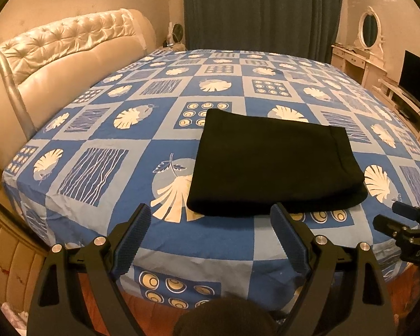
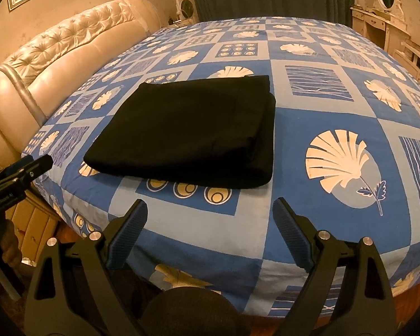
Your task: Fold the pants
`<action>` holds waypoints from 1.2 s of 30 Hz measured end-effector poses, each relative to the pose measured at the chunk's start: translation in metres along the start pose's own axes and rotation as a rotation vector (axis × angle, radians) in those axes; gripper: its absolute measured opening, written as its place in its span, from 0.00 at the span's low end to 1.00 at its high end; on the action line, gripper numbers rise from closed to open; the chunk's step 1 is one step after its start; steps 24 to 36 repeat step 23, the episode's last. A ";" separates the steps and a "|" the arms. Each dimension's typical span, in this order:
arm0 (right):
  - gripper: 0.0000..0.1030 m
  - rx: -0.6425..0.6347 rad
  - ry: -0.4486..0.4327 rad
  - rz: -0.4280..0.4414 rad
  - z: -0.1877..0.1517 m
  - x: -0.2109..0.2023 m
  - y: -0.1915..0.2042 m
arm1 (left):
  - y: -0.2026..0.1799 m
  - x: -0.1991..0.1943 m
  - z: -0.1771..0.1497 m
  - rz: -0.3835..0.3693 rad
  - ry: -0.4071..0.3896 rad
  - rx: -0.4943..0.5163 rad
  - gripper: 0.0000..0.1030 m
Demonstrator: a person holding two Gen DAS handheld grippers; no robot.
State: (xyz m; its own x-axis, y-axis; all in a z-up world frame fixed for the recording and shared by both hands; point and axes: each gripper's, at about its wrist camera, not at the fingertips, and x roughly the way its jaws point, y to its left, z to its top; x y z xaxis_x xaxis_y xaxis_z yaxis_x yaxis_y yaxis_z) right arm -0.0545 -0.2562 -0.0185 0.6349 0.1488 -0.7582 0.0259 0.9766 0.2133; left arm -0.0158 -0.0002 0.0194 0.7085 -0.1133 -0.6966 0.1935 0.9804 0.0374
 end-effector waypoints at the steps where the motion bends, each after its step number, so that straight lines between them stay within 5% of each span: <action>1: 0.88 -0.002 0.000 -0.001 -0.002 0.000 0.002 | -0.001 -0.001 0.000 0.008 -0.009 0.011 0.83; 6: 0.88 -0.007 0.009 -0.004 -0.006 0.002 0.005 | -0.003 -0.009 -0.001 0.055 -0.059 0.001 0.90; 36: 0.88 -0.014 0.026 -0.006 -0.010 0.007 0.008 | -0.001 -0.001 -0.001 0.057 -0.015 -0.008 0.91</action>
